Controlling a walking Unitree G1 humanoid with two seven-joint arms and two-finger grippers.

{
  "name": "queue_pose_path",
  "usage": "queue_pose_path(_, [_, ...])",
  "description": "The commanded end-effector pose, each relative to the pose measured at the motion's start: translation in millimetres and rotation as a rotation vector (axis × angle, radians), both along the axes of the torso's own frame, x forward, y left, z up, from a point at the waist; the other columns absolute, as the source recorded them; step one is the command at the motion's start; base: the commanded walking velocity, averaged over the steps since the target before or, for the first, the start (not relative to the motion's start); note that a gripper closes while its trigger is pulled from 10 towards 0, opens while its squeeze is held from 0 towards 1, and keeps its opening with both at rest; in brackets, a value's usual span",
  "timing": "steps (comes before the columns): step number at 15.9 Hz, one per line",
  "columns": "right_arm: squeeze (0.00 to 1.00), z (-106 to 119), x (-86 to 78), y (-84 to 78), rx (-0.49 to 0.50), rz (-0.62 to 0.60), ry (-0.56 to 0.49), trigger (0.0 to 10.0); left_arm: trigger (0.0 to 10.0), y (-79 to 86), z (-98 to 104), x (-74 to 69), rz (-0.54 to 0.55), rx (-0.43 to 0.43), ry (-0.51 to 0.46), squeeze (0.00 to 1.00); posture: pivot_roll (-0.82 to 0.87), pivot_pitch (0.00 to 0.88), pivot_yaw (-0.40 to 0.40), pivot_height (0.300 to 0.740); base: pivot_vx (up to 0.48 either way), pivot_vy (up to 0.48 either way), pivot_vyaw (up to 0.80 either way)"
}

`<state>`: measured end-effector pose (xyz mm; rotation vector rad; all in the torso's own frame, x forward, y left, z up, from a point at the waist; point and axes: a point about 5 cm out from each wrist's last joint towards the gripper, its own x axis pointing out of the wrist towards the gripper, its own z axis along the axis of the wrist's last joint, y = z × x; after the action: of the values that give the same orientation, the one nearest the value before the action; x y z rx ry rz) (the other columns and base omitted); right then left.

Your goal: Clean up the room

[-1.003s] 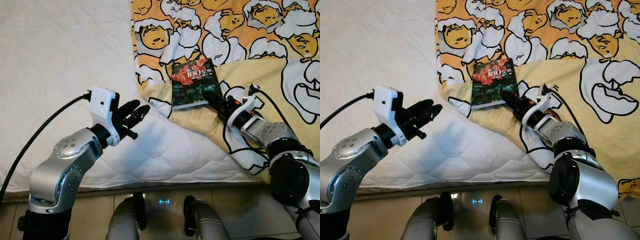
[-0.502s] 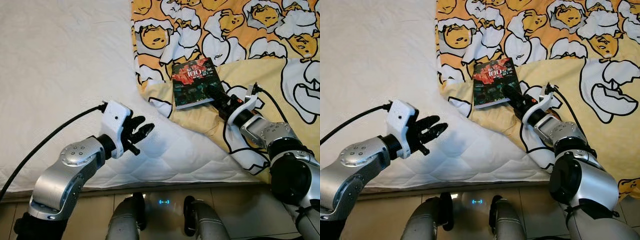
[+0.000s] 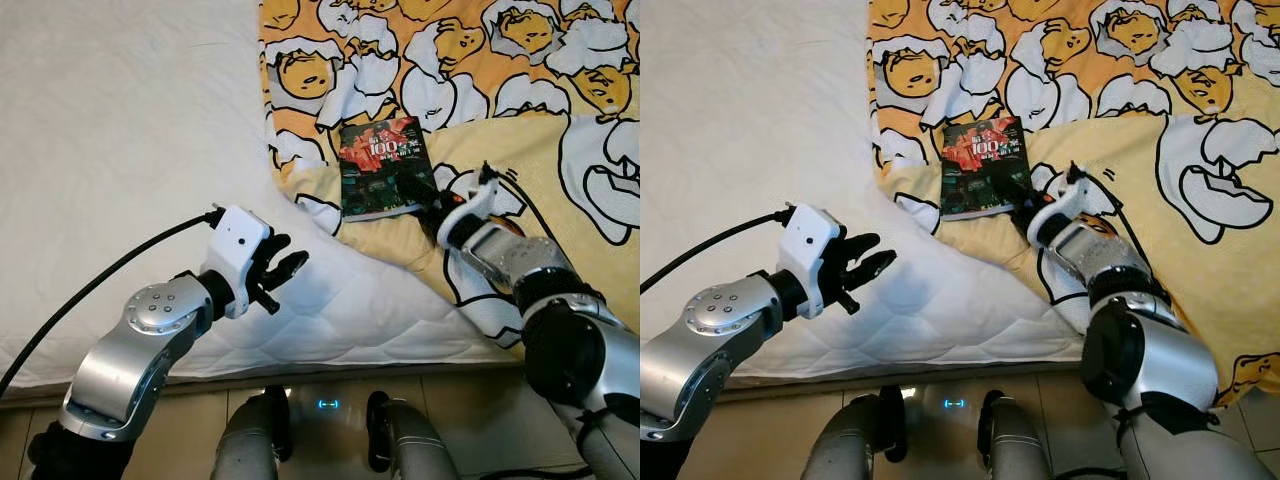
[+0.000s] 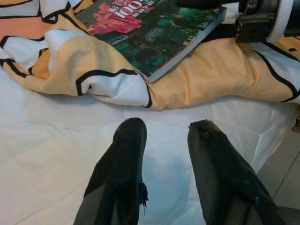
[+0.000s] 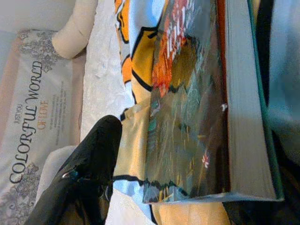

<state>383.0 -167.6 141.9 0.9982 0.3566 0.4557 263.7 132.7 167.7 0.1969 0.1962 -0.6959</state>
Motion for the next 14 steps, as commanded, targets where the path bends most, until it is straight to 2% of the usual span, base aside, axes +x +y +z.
queue_pose_path(1, [0.0, -2, 0.1, 3.9, -0.006, 0.0, 0.02, 4.8, 10.0, 0.3, -4, -1.9, -0.004, 0.006, 0.01, 0.0, 0.0, 0.285, 0.015, 0.74, 0.0, 0.0, 0.0])
queue_pose_path(2, [0.0, -2, 1.1, 3.2, -0.016, -0.02, 0.023, 0.0, 10.0, 0.6, -4, -1.8, 0.0, 0.001, 0.011, 0.0, 0.0, 0.289, 0.013, 0.74, 0.0, 0.0, 0.0])
queue_pose_path(5, [0.0, -2, 3.4, 3.3, 0.009, -0.077, 0.031, 0.0, 10.0, 2.0, -4, -1.9, 0.015, -0.014, 0.012, 0.0, 0.0, 0.295, 0.01, 0.74, 0.0, 0.0, 0.0])
queue_pose_path(9, [0.0, -3, 5.5, 14.0, 0.022, -0.102, 0.038, 0.0, 10.0, 1.8, -4, -2.1, 0.016, -0.017, 0.014, 0.0, 0.01, 0.297, 0.013, 0.74, 0.0, 0.0, 0.0])
queue_pose_path(14, [0.0, -1, 6.6, 15.8, 0.029, -0.106, 0.018, 0.0, 10.0, 2.9, -4, -1.2, 0.023, -0.022, 0.011, 0.0, 0.01, 0.293, 0.01, 0.74, 0.0, 0.0, 0.0])
